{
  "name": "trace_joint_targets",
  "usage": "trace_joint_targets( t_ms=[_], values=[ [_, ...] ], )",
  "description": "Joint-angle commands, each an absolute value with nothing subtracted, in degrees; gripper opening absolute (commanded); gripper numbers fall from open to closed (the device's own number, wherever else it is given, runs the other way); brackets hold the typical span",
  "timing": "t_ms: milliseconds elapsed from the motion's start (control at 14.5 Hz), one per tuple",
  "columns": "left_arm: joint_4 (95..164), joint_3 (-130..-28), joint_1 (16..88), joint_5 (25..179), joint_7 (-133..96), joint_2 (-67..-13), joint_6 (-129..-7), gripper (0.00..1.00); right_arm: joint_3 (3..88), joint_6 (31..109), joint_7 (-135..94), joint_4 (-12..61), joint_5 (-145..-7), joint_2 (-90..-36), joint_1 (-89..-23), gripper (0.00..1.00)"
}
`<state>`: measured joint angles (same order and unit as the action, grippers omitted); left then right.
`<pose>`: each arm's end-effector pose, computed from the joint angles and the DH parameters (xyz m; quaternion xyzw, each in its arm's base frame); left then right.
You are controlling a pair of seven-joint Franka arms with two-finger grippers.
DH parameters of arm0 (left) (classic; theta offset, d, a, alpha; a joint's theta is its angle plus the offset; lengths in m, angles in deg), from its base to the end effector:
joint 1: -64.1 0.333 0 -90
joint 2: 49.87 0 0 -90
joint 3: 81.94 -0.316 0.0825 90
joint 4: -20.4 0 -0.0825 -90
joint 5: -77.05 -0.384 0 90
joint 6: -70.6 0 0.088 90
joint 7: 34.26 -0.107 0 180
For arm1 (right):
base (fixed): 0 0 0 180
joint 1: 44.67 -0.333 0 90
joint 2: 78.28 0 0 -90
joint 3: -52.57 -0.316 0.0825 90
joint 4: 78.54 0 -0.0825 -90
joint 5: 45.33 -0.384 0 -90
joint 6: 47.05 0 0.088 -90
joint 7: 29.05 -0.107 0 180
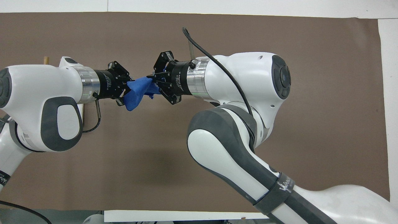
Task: Right arm passes towel to left arm to hang
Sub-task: 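Open the right gripper while the left gripper pulls the towel away, then carry the towel over the rack with the left gripper while the right withdraws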
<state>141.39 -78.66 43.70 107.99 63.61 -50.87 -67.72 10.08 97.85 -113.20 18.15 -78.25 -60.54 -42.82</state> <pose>0.5193 -0.2309 0.4567 0.6575 0.7082 -0.1051 0.2348 0.5516 0.3914 0.5238 -0.7426 0.5244 0.1531 0.3874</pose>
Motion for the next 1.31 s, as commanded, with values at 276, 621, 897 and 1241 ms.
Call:
trace_joint_targets(
  t_ms=[276, 621, 897, 1241],
  values=[
    [139.75, -79.04, 43.45, 109.04, 62.34, -49.87, -67.56, 0.00, 9.06, 98.06, -113.34, 17.17, -79.35, -59.82, -42.03, 0.08],
    [137.48, -79.13, 43.98, 109.04, 62.25, -49.09, -67.74, 0.00, 8.98, 98.15, -112.55, 17.17, -78.64, -59.82, -42.12, 1.00],
    [130.26, -79.48, 47.66, 108.25, 58.93, -45.92, -66.68, 0.00, 9.77, 97.01, -103.54, 18.13, -78.29, -61.65, -41.68, 1.00],
    [131.49, -79.66, 52.58, 108.16, 45.57, -46.80, -65.63, 0.00, 16.60, 88.95, -76.30, 25.16, -71.29, -67.01, -41.41, 1.00]
  ],
)
